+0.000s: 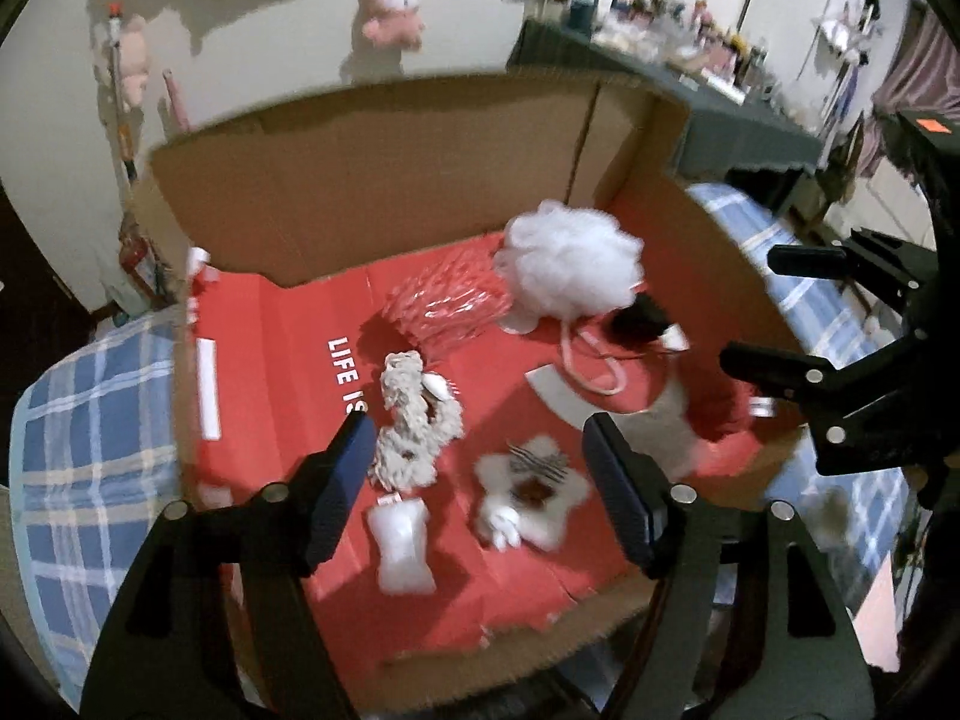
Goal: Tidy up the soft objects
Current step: 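Open both tools to release the scrunchie and pom-pom onto the box floor, then move the left tool toward the tan felt disc while the right tool approaches the blue cylinder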
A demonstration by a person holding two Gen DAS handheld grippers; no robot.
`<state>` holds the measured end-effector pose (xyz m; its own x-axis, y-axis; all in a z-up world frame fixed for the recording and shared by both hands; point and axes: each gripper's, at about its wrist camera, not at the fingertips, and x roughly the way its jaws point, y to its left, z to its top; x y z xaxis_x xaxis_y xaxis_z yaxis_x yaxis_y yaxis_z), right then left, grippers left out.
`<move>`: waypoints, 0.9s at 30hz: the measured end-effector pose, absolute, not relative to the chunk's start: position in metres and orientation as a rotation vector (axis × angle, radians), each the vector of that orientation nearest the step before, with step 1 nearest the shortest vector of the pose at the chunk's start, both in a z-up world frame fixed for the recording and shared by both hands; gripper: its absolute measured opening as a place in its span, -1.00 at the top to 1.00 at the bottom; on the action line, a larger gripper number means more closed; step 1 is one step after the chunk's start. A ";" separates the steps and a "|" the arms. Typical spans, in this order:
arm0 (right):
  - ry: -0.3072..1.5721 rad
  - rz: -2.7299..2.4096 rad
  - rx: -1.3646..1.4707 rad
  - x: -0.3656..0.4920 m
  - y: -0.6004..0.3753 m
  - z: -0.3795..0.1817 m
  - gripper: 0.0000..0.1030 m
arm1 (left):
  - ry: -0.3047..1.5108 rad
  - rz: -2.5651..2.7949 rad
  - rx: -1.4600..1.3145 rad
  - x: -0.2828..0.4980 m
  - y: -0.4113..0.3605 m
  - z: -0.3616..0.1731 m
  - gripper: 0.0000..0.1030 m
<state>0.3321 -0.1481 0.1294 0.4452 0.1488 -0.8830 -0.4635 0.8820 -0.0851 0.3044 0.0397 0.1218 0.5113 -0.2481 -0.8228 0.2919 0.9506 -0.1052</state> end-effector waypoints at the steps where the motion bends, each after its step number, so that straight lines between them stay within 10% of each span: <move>1: 1.028 0.387 -0.325 0.324 -0.152 0.138 -0.83 | 0.959 -0.329 0.037 0.297 0.041 0.128 -0.46; 27: 0.547 0.329 -0.212 0.081 -0.190 0.221 -1.00 | 0.483 -0.245 -0.020 0.064 0.007 0.178 -0.83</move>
<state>0.0811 -0.1900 0.2214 0.8037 0.2493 -0.5403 -0.3611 0.9260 -0.1099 0.0641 0.0069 0.1785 0.8572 -0.2376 -0.4569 0.2281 0.9706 -0.0769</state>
